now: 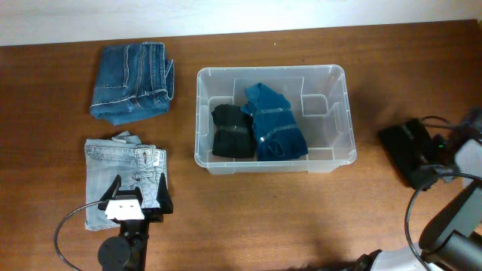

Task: Pack container
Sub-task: 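Grasp the second black taped bundle with the right gripper and lift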

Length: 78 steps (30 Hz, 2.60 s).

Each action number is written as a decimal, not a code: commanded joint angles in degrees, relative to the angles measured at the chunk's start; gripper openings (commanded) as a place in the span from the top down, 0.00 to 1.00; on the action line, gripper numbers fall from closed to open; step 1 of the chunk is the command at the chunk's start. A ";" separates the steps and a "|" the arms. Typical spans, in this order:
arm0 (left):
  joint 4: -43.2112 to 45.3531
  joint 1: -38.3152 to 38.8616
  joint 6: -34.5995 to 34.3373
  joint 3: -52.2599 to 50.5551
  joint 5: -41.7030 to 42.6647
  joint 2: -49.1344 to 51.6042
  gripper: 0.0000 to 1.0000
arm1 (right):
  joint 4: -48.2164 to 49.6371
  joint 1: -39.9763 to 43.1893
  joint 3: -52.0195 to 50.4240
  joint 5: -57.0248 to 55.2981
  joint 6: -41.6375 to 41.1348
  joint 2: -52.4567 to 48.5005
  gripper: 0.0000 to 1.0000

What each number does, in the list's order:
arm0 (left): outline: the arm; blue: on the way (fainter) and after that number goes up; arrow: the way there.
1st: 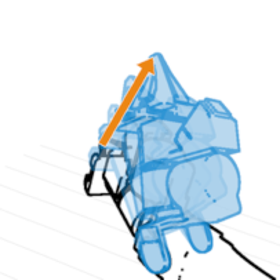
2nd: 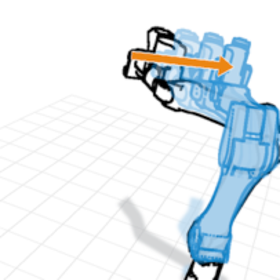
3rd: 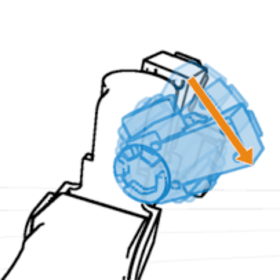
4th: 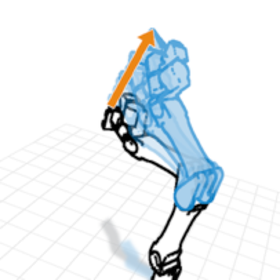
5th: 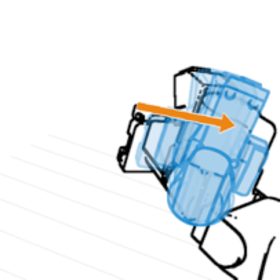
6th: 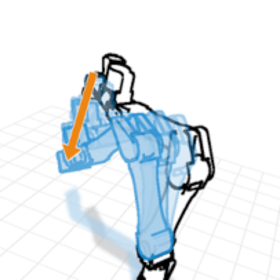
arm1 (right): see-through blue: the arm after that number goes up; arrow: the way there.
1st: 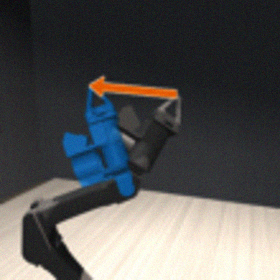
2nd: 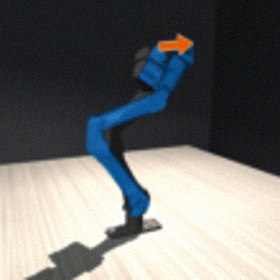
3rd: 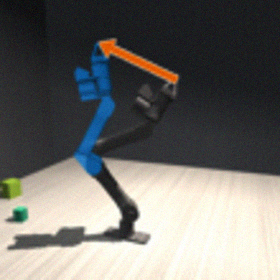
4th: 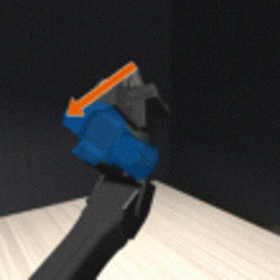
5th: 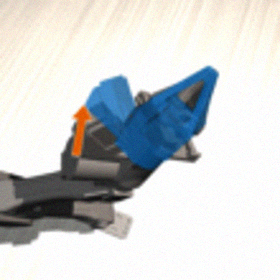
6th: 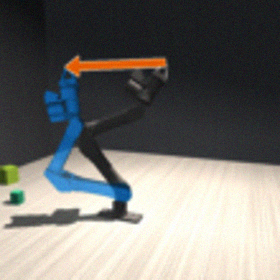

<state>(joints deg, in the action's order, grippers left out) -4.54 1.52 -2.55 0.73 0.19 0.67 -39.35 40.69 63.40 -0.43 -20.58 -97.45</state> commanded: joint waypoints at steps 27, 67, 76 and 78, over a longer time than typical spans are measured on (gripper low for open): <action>-0.22 0.17 1.07 -0.22 0.02 -0.31 0.01 | -23.06 -25.22 9.05 -38.01 15.26 -0.96 0.13; -0.22 0.17 1.07 -0.22 0.02 -0.33 0.01 | -13.05 -24.81 4.00 -37.03 25.97 -13.64 0.12; -0.24 0.17 1.07 -0.22 0.02 -0.31 0.01 | -9.66 -19.54 4.00 -38.10 26.12 -16.26 0.12; -0.24 0.17 1.07 -0.22 0.02 -0.31 0.01 | -8.74 -18.53 4.00 -36.65 26.12 -17.05 0.12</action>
<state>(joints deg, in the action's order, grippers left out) -4.54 1.52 -2.55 0.73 0.19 0.69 -49.39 20.03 67.66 -37.41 5.87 -111.81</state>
